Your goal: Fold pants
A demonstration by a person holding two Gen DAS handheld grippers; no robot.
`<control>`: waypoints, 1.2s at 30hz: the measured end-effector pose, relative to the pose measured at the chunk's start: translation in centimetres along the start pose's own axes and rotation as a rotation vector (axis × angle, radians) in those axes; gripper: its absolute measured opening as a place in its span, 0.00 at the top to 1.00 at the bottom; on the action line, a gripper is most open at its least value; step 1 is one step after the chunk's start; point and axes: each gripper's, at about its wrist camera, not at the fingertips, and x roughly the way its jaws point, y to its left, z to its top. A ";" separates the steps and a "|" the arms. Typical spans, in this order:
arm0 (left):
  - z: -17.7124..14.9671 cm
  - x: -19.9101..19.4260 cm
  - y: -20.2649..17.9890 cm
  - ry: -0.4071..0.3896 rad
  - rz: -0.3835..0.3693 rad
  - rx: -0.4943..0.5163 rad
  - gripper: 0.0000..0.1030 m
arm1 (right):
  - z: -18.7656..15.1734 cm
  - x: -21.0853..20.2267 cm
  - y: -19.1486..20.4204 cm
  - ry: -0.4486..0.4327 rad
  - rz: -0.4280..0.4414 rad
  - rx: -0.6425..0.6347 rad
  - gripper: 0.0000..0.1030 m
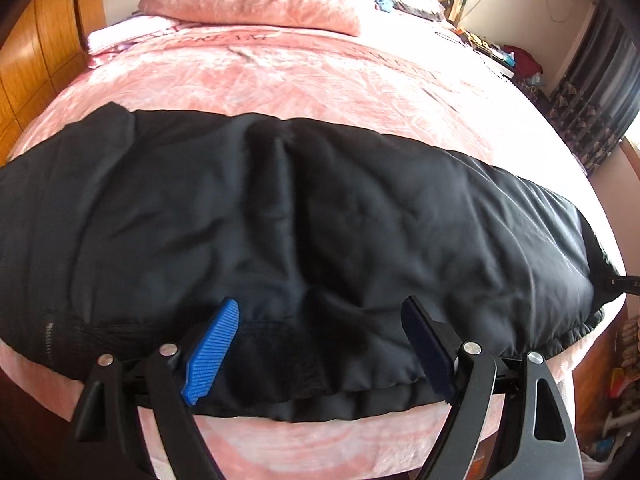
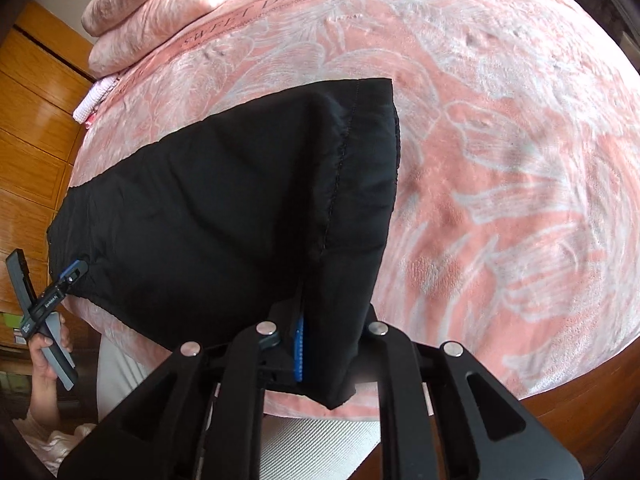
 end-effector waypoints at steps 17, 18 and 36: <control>-3.8 -4.6 14.3 0.056 0.057 -0.352 0.21 | 0.0 -2.6 12.5 -0.211 -0.169 -0.180 0.65; -4.1 -4.6 14.5 0.063 0.062 -0.350 0.21 | -0.2 -2.4 13.5 -0.219 -0.161 -0.192 0.62; -3.6 -5.2 16.0 0.027 0.079 -0.391 0.21 | -2.5 -7.2 14.5 -0.301 -0.071 -0.147 0.42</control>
